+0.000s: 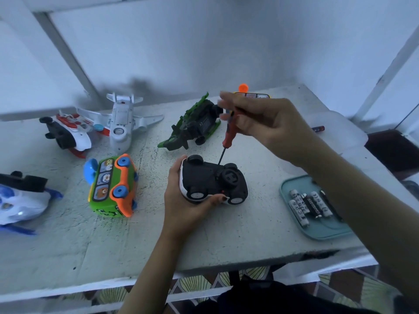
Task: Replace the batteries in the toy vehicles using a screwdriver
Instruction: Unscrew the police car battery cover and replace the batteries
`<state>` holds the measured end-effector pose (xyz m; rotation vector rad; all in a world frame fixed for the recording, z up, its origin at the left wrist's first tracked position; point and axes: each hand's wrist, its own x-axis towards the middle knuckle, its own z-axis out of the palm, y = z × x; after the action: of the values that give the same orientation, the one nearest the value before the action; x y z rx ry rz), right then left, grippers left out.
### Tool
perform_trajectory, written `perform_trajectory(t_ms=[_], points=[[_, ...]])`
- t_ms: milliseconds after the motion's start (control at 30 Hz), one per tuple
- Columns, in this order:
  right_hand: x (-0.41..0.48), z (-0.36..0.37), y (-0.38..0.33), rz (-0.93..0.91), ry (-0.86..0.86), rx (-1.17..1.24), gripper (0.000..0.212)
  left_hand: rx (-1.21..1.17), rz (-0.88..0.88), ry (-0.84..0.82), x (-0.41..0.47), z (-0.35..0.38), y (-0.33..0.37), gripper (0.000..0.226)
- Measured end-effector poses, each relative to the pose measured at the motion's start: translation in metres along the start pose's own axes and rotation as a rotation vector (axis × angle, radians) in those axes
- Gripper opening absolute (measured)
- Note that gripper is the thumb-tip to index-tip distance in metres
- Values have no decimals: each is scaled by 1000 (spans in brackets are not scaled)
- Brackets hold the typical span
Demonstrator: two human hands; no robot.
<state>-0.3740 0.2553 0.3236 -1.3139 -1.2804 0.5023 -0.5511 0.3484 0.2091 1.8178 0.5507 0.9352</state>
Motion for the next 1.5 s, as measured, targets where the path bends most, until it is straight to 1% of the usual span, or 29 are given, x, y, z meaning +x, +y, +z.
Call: perform_trajectory(t_ms=[33, 67, 133, 200, 267, 300, 333, 433, 533, 633, 667, 700, 733, 767, 800, 833, 867, 900, 967, 1033, 1133, 1200, 1300, 1367, 1400, 1433, 1500], points=[[0, 0, -1, -14, -18, -14, 46, -2, -4, 2, 0, 0, 0, 91], [1, -1, 0, -39, -17, -93, 43, 0, -6, 3, 0, 0, -1, 91], [3, -3, 2, -66, 55, -286, 29, 3, -8, 2, 0, 0, -1, 92], [6, -6, 5, -95, 137, -419, 15, 4, -6, -3, 0, 0, -2, 93], [7, -8, 6, -120, 176, -537, 5, 10, -1, -3, 1, 0, -2, 92], [8, -10, 7, -119, 186, -586, 6, 7, -4, -2, 1, 0, -2, 92], [8, -11, 8, -106, 186, -625, 12, 2, -7, -2, 1, 0, -1, 93], [8, -16, 8, -51, 167, -737, 32, 6, 0, -5, 2, 0, -2, 93], [8, -13, 3, -8, 142, -777, 53, 3, -9, -2, 2, 0, -2, 95], [9, -8, -6, 118, 109, -1036, 63, 11, -6, -2, 1, 0, -1, 96], [8, -6, -9, 178, 104, -1078, 63, 10, -8, -4, 1, 0, -1, 95], [8, -5, -10, 230, 89, -1032, 58, 7, -10, -5, 1, 0, 0, 95], [9, -7, -7, 263, 74, -873, 48, 3, -13, -6, 1, 0, 0, 94], [9, -8, -5, 314, 52, -653, 35, -1, -16, -8, 1, 1, 0, 93], [9, -11, -2, 365, 23, -447, 35, -6, -19, -8, 1, 1, 0, 93], [8, -15, 2, 378, -17, -304, 47, -9, -19, -7, 1, 0, -1, 92], [7, -19, 6, 360, -51, -236, 56, -12, -18, -7, 1, 1, -1, 93], [4, -21, 9, 319, -71, -209, 61, -16, -19, -7, 1, 1, -1, 93], [0, -23, 8, 247, -77, -151, 58, -25, -23, -6, 1, 1, -2, 94], [-3, -20, 5, 187, -33, -213, 42, -24, -22, -8, 1, 1, -3, 94], [-2, -16, 1, 94, 33, -428, 4, -22, -18, -9, 0, 2, -2, 93], [1, -16, -1, 106, 55, -568, 17, -3, -3, -10, 1, 3, -1, 92], [5, -16, -4, 111, 3, -773, 34, 30, 15, -5, 1, 3, 0, 92], [7, -13, -4, 131, 7, -945, 44, 42, 17, 1, 2, 2, 1, 93], [7, -12, -5, 161, 8, -991, 49, 45, 15, 5, 2, 2, 1, 94], [7, -12, -6, 201, 6, -993, 51, 46, 13, 7, 2, 2, 1, 94], [6, -15, -5, 331, -1, -836, 51, 44, 5, 14, 2, 3, 0, 93]])
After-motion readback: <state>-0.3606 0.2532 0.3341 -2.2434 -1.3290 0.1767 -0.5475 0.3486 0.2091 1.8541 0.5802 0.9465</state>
